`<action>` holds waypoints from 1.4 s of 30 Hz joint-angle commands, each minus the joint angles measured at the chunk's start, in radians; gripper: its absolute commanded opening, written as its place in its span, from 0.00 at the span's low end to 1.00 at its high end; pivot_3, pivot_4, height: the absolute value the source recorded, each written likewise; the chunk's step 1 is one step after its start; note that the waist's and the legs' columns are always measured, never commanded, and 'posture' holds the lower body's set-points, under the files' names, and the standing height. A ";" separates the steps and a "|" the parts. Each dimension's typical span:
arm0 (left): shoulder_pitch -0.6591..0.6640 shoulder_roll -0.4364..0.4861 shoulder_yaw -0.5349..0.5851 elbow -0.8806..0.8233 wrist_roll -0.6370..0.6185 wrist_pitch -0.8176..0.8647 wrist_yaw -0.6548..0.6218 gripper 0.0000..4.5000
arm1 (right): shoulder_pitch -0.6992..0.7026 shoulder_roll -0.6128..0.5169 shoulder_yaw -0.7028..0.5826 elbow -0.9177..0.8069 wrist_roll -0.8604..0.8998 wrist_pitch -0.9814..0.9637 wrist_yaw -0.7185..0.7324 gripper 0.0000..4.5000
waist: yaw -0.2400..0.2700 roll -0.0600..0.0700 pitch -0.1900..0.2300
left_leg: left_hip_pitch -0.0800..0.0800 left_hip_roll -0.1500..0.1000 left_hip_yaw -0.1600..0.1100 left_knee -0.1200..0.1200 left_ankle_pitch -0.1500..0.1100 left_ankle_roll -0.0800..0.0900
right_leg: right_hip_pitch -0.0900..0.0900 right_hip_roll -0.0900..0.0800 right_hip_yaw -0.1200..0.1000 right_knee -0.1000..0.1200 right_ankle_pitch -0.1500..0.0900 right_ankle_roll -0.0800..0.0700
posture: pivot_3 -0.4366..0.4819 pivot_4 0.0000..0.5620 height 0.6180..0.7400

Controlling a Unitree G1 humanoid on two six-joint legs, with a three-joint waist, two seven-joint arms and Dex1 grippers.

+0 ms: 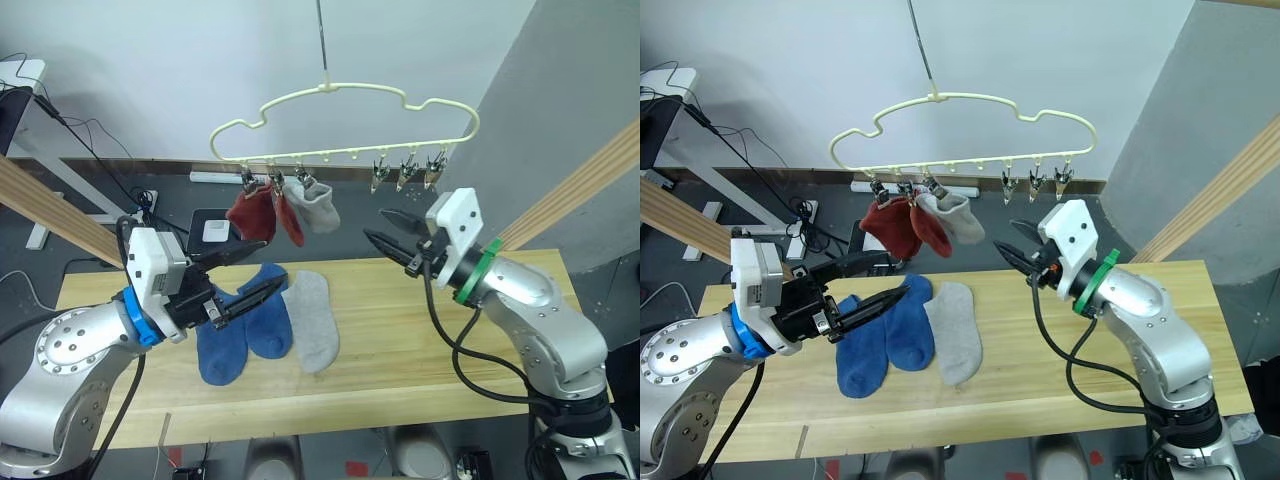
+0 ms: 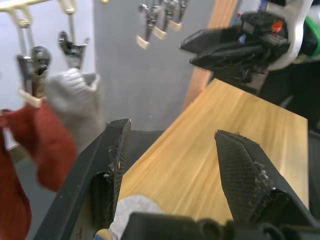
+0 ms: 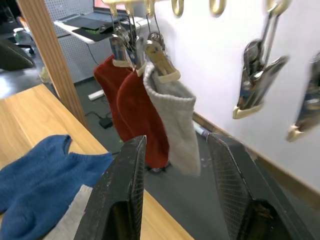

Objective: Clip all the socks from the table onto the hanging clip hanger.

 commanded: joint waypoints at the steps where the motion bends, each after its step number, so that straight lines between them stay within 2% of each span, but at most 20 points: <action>1: -0.010 -0.005 -0.006 -0.043 0.021 -0.028 0.023 0.66 | -0.021 0.041 0.029 -0.003 -0.031 0.008 -0.069 0.44 | 0.000 0.000 0.000 | -0.003 0.000 0.000 0.001 0.000 0.000 | -0.003 0.000 0.000 0.001 0.000 0.000 | 0.36 0.57 1.00; 7: -0.042 -0.016 -0.044 -0.031 0.042 -0.040 0.031 0.66 | -0.052 0.119 0.054 0.002 -0.073 0.046 -0.169 0.44 | 0.000 0.000 0.000 | -0.004 0.000 0.000 0.002 0.000 0.000 | -0.006 0.000 0.000 0.007 0.001 0.000 | 0.36 0.55 1.00; 27: -0.121 -0.043 -0.125 0.031 0.086 -0.081 0.017 0.66 | -0.173 0.188 0.044 0.042 -0.188 0.103 -0.317 0.44 | -0.003 -0.001 -0.001 | -0.005 0.000 -0.001 0.014 0.000 0.001 | -0.006 0.001 0.000 0.016 0.001 -0.001 | 0.33 0.52 1.00; 42: -0.118 -0.055 -0.138 0.053 0.102 -0.104 0.001 0.66 | -0.245 0.252 0.027 0.032 -0.189 0.151 -0.332 0.44 | -0.006 0.000 -0.002 | -0.005 0.001 -0.001 0.015 0.000 0.001 | -0.006 0.001 -0.001 0.017 0.002 -0.003 | 0.32 0.52 1.00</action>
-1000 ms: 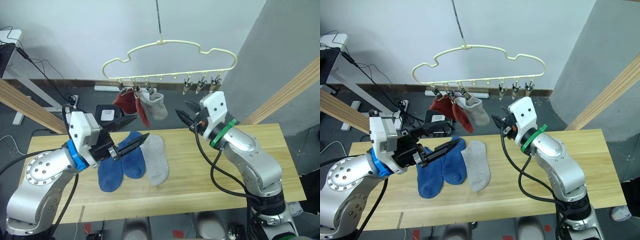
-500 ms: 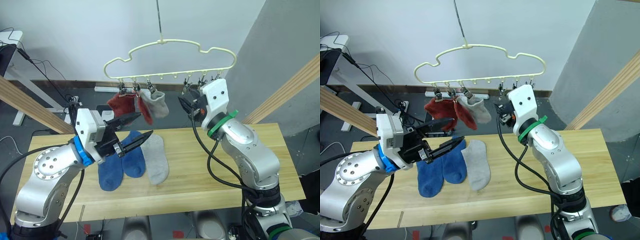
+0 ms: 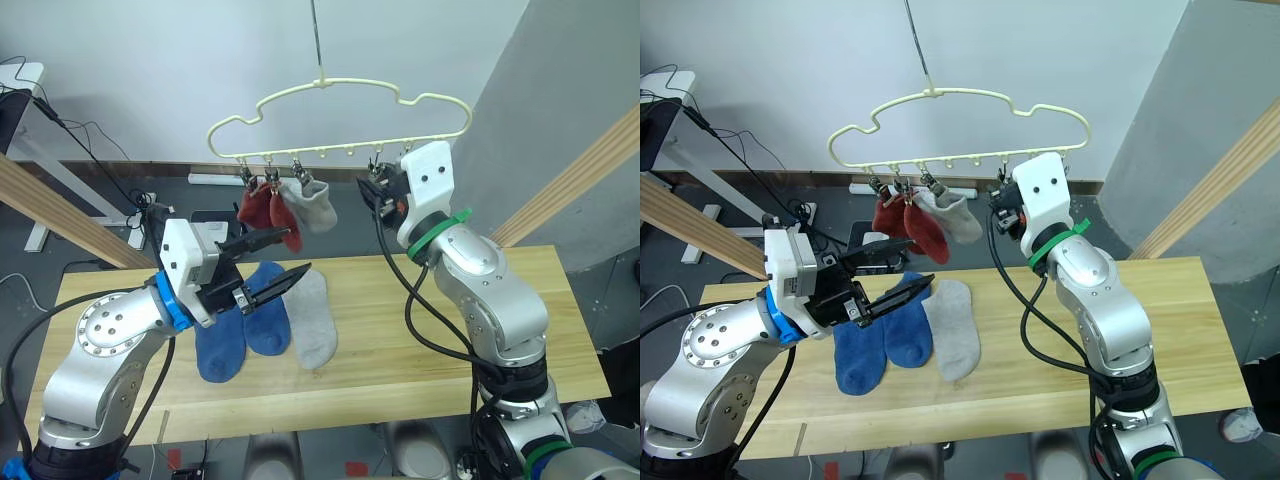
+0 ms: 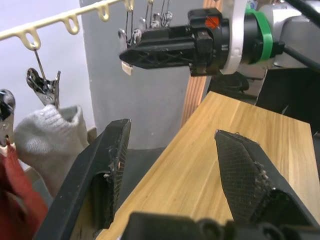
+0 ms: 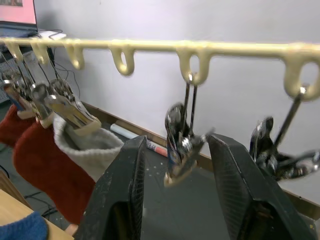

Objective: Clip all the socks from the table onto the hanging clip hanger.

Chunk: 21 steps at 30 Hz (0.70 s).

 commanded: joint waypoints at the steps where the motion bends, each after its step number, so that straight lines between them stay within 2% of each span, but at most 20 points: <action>1: 0.008 -0.009 0.003 -0.004 0.005 -0.034 -0.010 0.66 | -0.017 0.021 -0.016 -0.052 0.012 0.014 -0.009 0.44 | 0.000 0.000 -0.001 | 0.000 0.000 0.000 0.000 0.000 0.000 | 0.000 0.000 0.000 0.000 0.000 0.000 | 0.32 0.52 1.00; 10: 0.017 -0.017 -0.005 0.004 0.015 -0.053 -0.013 0.66 | -0.023 0.064 -0.020 -0.061 0.014 0.046 -0.022 0.44 | -0.001 0.000 -0.001 | 0.000 0.000 0.000 0.000 0.000 0.000 | 0.000 0.000 0.000 0.001 0.000 0.000 | 0.32 0.52 1.00; 21: 0.015 -0.026 -0.019 0.010 0.023 -0.061 -0.010 0.66 | -0.005 0.115 -0.027 -0.139 0.008 0.176 -0.080 0.44 | -0.002 0.000 -0.003 | 0.000 0.000 -0.001 0.002 0.000 0.000 | 0.000 0.000 -0.001 0.005 0.000 0.000 | 0.31 0.50 1.00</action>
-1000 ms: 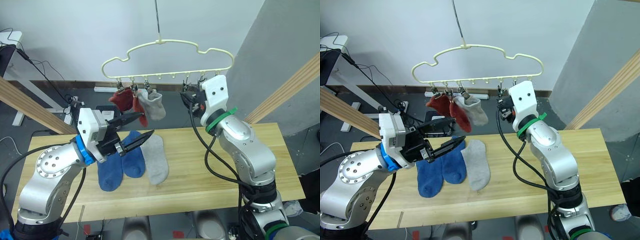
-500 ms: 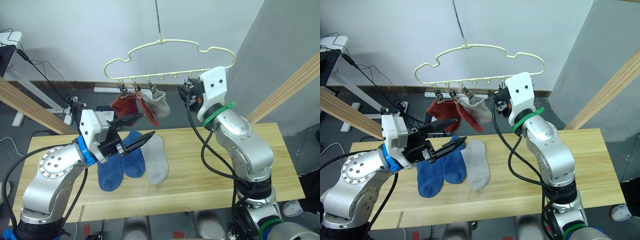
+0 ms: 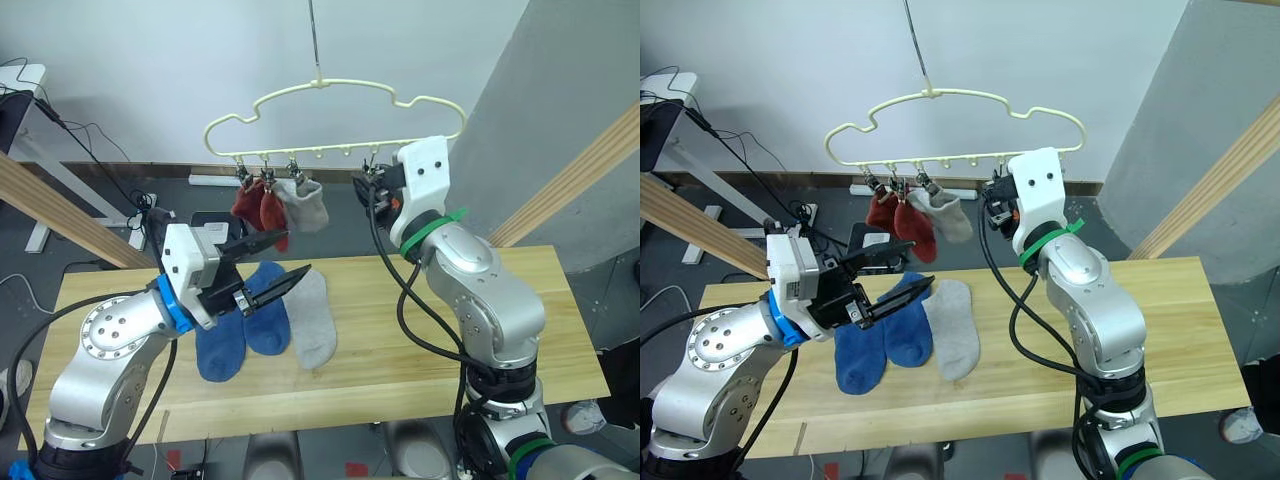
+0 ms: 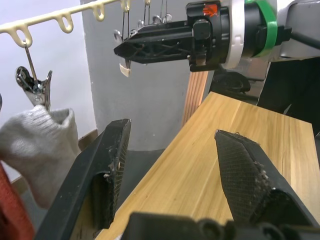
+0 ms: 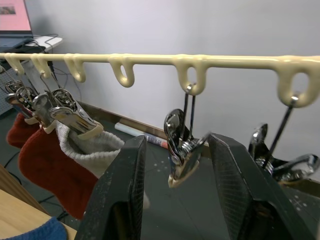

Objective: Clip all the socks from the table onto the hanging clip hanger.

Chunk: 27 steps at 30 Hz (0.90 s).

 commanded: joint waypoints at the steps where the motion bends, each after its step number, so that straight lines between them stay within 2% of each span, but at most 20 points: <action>1: -0.002 -0.007 -0.006 -0.010 0.002 -0.022 -0.008 0.66 | 0.000 0.021 0.000 -0.074 0.008 0.022 -0.020 0.44 | 0.000 0.000 0.000 | 0.000 0.000 0.000 0.000 0.000 0.000 | 0.000 0.000 0.000 0.001 0.000 0.000 | 0.31 0.50 1.00; 10: -0.009 -0.005 -0.013 -0.001 0.006 -0.028 -0.010 0.66 | -0.008 0.070 0.004 -0.086 0.015 0.053 -0.033 0.44 | -0.002 0.000 -0.002 | 0.001 0.000 0.000 0.001 0.001 0.001 | 0.000 0.000 0.000 0.004 0.000 -0.001 | 0.31 0.49 1.00; 27: -0.018 -0.005 -0.028 -0.017 0.013 -0.015 0.011 0.66 | -0.028 0.114 0.031 0.056 -0.030 -0.107 -0.076 0.44 | -0.003 0.000 -0.003 | 0.001 0.000 -0.001 0.001 0.001 0.001 | 0.000 0.000 0.000 0.004 0.000 -0.001 | 0.33 0.49 1.00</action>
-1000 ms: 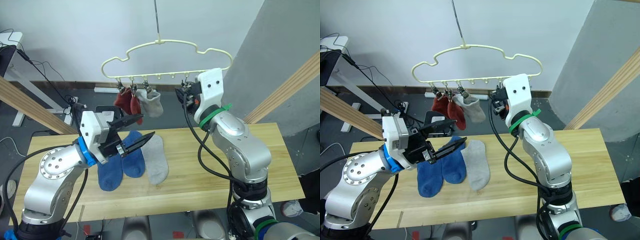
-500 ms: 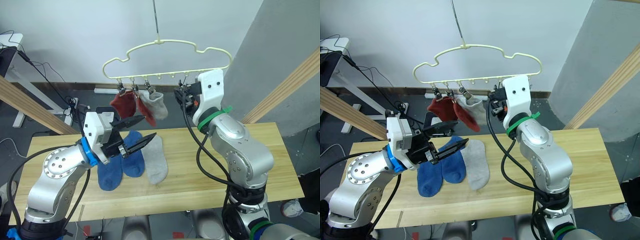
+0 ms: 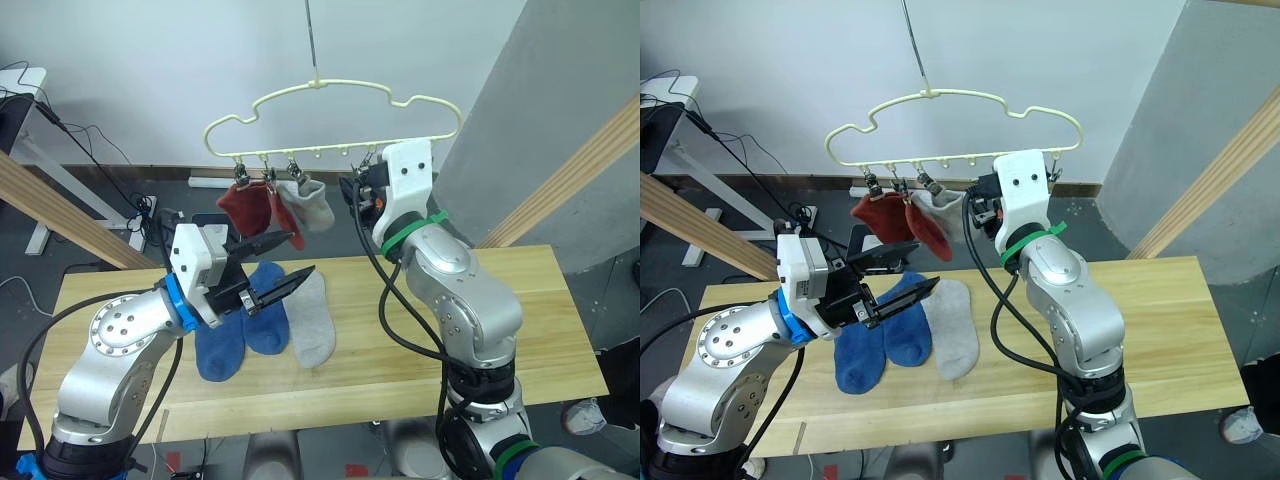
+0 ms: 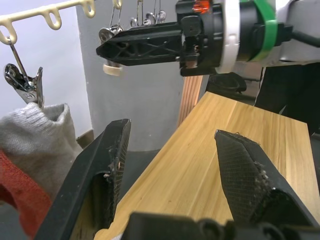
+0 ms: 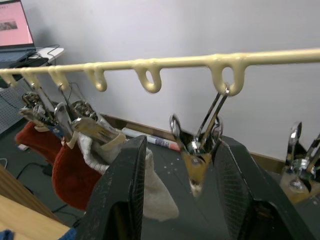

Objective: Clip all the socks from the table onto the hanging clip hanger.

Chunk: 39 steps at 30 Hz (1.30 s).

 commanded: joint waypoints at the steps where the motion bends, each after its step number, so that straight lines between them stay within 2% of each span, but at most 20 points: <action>1: -0.002 -0.004 -0.001 -0.035 0.005 -0.010 0.007 0.66 | -0.011 0.018 -0.001 -0.023 -0.006 -0.047 -0.013 0.44 | 0.001 0.000 0.000 | 0.000 0.000 0.000 0.000 0.000 0.000 | 0.000 0.000 0.000 0.000 0.000 0.000 | 0.33 0.49 1.00; 31: -0.017 -0.013 -0.017 -0.038 0.006 0.004 0.022 0.66 | -0.007 0.061 -0.023 -0.013 -0.012 -0.064 -0.041 0.44 | 0.001 0.000 0.000 | 0.000 0.000 0.000 0.001 0.000 0.000 | 0.000 0.000 0.000 0.003 0.000 0.000 | 0.32 0.50 1.00; 34: -0.017 -0.013 -0.017 -0.039 0.007 0.003 0.023 0.66 | -0.006 0.061 -0.024 -0.013 -0.012 -0.064 -0.042 0.32 | 0.001 0.000 0.000 | 0.000 0.000 0.000 0.001 0.000 0.000 | 0.000 0.000 0.000 0.003 0.000 0.000 | 0.32 0.50 1.00; 36: -0.016 -0.015 -0.017 -0.038 0.008 0.003 0.025 0.66 | -0.006 0.062 -0.024 -0.013 -0.013 -0.065 -0.043 0.17 | 0.001 0.000 0.000 | 0.000 0.000 0.000 0.001 0.000 0.000 | 0.000 0.000 0.000 0.003 0.000 0.000 | 0.32 0.50 1.00; 39: -0.008 -0.017 -0.018 -0.040 0.008 0.007 0.028 0.66 | -0.005 0.063 -0.025 -0.014 -0.013 -0.066 -0.043 0.02 | 0.001 0.000 0.000 | 0.000 0.000 0.000 0.001 0.000 0.000 | 0.000 0.000 0.000 0.003 0.000 0.000 | 0.32 0.51 1.00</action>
